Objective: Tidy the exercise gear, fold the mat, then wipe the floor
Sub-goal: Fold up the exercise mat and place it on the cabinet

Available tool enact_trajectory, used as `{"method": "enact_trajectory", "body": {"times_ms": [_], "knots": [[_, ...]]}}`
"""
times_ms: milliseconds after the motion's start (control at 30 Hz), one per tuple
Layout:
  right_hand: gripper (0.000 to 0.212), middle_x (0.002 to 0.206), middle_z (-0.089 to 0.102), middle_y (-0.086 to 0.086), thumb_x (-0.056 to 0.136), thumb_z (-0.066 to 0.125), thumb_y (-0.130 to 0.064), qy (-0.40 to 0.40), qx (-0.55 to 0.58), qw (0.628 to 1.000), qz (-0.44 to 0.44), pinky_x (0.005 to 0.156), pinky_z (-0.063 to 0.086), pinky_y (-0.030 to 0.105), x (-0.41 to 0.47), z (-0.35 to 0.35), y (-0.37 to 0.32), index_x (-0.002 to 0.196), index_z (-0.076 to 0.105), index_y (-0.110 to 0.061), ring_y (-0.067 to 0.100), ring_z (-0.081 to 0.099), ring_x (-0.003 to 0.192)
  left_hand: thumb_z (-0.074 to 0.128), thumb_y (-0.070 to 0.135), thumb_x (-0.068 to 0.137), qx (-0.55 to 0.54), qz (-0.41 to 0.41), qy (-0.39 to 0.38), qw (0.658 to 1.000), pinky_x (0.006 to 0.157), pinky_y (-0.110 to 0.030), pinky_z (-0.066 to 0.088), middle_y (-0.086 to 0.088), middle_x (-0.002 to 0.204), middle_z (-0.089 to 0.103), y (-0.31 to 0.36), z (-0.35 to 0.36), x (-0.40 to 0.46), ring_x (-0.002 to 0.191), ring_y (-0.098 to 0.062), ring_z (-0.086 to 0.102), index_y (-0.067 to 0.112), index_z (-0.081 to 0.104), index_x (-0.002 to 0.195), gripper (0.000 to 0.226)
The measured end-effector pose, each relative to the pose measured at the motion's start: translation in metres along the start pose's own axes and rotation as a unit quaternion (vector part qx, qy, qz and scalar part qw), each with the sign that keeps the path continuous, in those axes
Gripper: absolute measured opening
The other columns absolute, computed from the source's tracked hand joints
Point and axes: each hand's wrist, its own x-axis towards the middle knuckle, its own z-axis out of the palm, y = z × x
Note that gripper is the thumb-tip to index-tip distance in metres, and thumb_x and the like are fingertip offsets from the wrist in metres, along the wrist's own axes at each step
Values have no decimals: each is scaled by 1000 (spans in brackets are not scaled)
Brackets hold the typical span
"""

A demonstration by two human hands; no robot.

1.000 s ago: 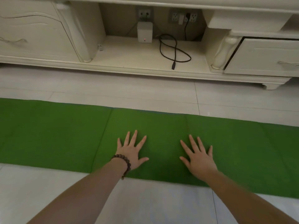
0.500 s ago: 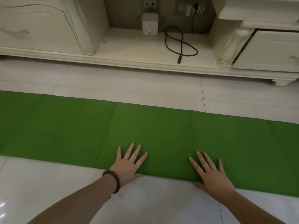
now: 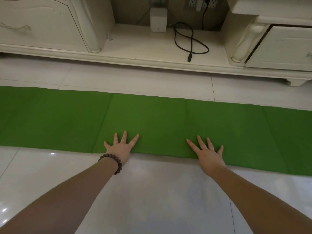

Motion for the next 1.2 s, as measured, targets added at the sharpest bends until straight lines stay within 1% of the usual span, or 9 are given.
{"method": "enact_trajectory", "body": {"times_ms": [33, 100, 167, 267, 367, 600, 867, 1067, 1200], "knots": [[84, 155, -25, -5, 95, 44, -21, -23, 12, 1000, 2, 105, 3, 74, 3, 1, -3, 138, -20, -53, 31, -19, 143, 44, 22, 96, -14, -4, -15, 1000, 107, -72, 11, 0, 156, -24, -1, 3, 1, 143, -37, -15, 54, -18, 139, 81], [85, 151, -33, -7, 83, 39, -71, -58, 21, 998, 0, 103, 3, 75, 9, 6, -4, 138, -23, -52, 31, -23, 141, 43, 67, 85, -14, 3, -37, 999, 105, -73, 11, 2, 152, -33, -2, 12, 2, 141, -37, -21, 53, -21, 139, 85], [94, 151, -34, -6, 71, 32, -85, -80, 17, 997, 2, 104, 4, 75, 11, 5, -2, 138, -24, -51, 31, -24, 141, 36, 83, 74, 3, 2, -42, 999, 105, -73, 11, 2, 150, -37, -2, 18, 3, 140, -38, -23, 51, -26, 137, 94], [90, 154, -28, -6, 74, 33, -83, -79, 37, 996, 6, 107, 6, 72, 6, -3, 0, 141, -18, -50, 29, -19, 143, 30, 85, 73, -1, -11, -39, 999, 108, -70, 12, 1, 154, -29, 1, 12, 2, 143, -37, -17, 50, -23, 140, 91], [81, 157, -19, -2, 82, 30, -76, -27, 86, 996, 11, 112, 8, 63, -14, -12, -1, 145, -11, -46, 27, -11, 145, 25, 79, 80, -7, 2, 3, 1000, 113, -62, 9, -1, 159, -11, 10, -3, -20, 146, -31, -7, 44, -18, 144, 85], [65, 159, 1, 4, 94, 26, -58, 60, 156, 985, 52, 118, 6, 51, -125, -67, 4, 150, 3, -33, 22, -3, 146, 17, 69, 88, -24, 29, 87, 995, 118, -49, 0, -4, 160, -1, 28, -69, -147, 146, -22, -8, 28, -10, 150, 79], [60, 159, 2, 2, 96, 24, -54, 59, 235, 964, 112, 118, 7, 46, -335, -232, 19, 150, 8, -32, 19, -4, 146, 17, 68, 88, -81, 14, 75, 994, 119, -44, 0, -2, 160, 4, 43, -220, -348, 146, -19, -8, 25, -3, 151, 79], [57, 159, 8, 3, 97, 26, -51, 81, 274, 941, 179, 118, 10, 45, -504, -368, 53, 149, 17, -29, 20, 2, 146, -8, 72, 69, -88, 62, 88, 990, 119, -43, 3, -1, 159, 11, 78, -349, -501, 147, -19, -1, 24, 3, 152, 96], [56, 159, 8, 3, 97, 27, -50, 112, 279, 929, 215, 118, 10, 46, -580, -419, 92, 148, 21, -28, 20, 1, 146, 4, 72, 79, -83, 97, 101, 987, 119, -43, 5, 0, 159, 12, 118, -396, -564, 147, -19, 1, 23, 7, 151, 88]]}}
